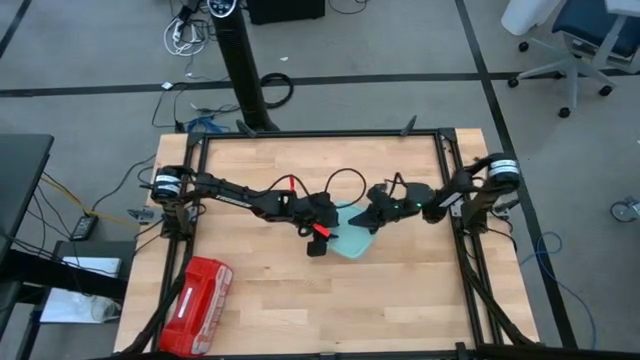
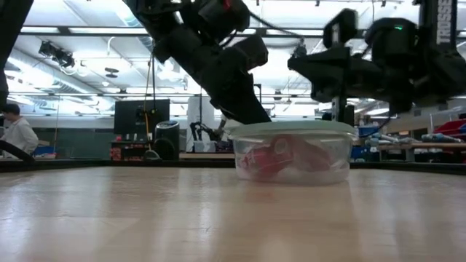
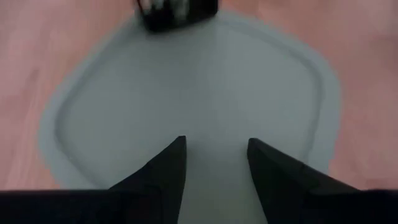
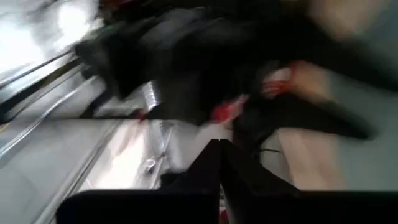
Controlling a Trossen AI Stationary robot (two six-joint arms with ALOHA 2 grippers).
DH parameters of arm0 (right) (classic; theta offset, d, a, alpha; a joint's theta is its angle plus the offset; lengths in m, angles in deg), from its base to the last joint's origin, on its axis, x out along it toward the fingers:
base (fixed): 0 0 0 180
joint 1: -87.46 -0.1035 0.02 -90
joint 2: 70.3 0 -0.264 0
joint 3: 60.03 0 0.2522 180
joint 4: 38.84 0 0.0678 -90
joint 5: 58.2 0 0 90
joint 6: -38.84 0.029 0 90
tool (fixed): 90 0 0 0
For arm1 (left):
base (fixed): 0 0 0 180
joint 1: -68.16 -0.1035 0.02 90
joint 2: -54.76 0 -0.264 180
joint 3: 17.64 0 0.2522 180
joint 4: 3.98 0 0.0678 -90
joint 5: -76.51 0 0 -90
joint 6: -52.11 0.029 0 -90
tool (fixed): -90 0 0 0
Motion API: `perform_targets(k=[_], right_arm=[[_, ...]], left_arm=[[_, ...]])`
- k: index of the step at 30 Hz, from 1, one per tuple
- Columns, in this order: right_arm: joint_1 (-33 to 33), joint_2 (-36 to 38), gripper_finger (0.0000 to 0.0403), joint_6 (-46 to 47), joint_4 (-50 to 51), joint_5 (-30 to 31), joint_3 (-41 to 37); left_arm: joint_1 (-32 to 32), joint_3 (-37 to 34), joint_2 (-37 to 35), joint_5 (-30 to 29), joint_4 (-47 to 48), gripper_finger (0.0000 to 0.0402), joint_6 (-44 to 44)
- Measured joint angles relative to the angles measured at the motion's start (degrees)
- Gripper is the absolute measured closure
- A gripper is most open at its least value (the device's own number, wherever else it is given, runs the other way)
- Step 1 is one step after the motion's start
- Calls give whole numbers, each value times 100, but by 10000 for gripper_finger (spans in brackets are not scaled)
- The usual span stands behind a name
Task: Roll bandage
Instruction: Close the green tupperware
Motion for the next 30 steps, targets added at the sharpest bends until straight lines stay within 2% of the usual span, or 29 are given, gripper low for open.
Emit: perform_targets(k=[1, 2, 12, 16, 23, 24, 27, 28, 29, 30], right_arm=[[61, -230, 394, -58, -951, 6, -203], [68, -336, 394, -78, -1148, 76, -231], [-86, 326, 396, -235, -1002, -200, -86], [-200, 838, 397, -267, -1041, -392, -11], [-345, 1732, 397, -502, -1055, -24, 38], [-325, 1745, 397, -614, -696, 66, -48], [258, 1155, 398, -451, 2118, -194, -564], [394, 867, 398, -430, 1598, -374, -803], [375, 716, 397, -329, 1202, -149, -925], [306, 433, 396, -299, 23, -90, -1106]], left_arm=[[-8, -1, 8, 12, 23, 225, -3], [-21, 1, 14, 57, 17, 225, -10], [-7, 5, -2, -21, 130, 225, -2], [-7, 5, -3, -26, 137, 225, -12], [-7, 5, -4, -40, 131, 225, -24], [-7, 5, -4, -39, 130, 225, -42], [-6, 4, -4, -33, 130, 225, -37], [-3, 10, -8, -47, 77, 225, -31], [-1, 4, -10, -49, 128, 225, -28], [-3, -2, 6, -14, 93, 225, -29]])
